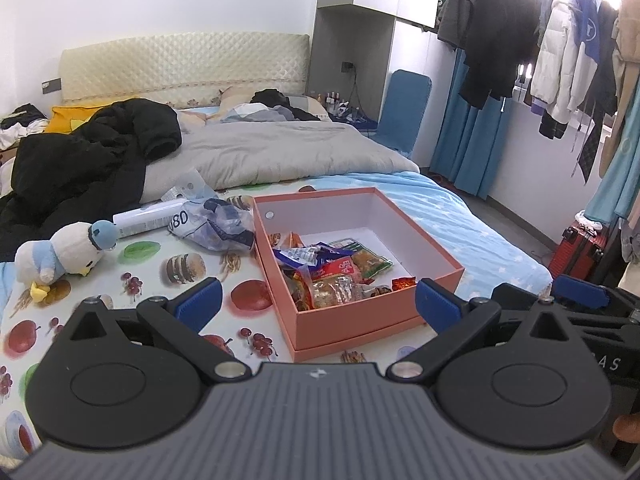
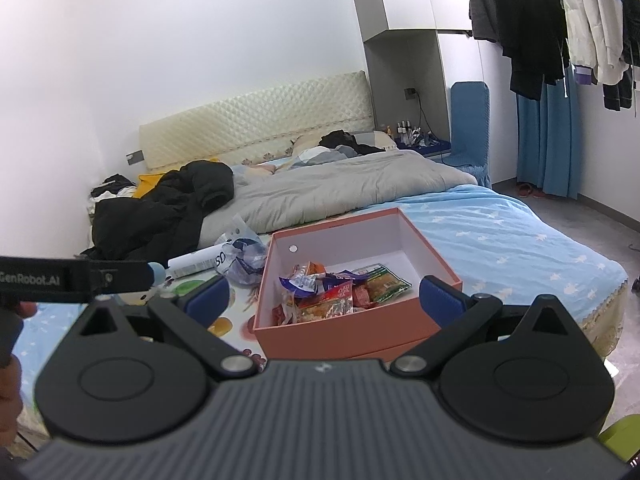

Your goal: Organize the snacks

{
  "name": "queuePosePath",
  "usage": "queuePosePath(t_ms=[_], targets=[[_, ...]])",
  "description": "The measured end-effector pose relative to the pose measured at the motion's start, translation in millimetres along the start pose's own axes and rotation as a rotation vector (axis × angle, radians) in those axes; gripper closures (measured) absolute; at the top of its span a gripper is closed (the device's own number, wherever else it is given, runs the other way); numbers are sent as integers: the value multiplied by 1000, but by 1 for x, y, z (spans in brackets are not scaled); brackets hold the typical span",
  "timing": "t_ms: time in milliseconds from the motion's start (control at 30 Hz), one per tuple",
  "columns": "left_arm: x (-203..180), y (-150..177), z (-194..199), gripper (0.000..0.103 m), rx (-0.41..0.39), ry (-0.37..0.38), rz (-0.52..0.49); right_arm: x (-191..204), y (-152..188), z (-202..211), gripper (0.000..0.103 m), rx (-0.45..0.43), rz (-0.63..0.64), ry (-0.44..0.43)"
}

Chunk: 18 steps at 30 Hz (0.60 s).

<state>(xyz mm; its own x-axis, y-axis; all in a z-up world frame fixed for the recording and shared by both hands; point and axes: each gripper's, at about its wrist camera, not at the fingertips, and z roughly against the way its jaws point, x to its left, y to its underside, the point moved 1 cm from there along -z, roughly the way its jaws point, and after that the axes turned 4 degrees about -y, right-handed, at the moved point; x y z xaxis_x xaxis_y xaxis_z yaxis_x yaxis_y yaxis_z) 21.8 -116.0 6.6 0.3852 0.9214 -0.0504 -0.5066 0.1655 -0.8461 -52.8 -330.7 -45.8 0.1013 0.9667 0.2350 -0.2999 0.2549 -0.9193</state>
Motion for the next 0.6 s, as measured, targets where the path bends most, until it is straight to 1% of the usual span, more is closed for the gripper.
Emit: queuePosePath(t_ms=[333,600], targets=[[0,1,3,0,4,1,11,-1,-1,0,0,-1,-1,4],[-1,2,4,0,-1,-12,16,-2,0,0,0,-1,-1,4]])
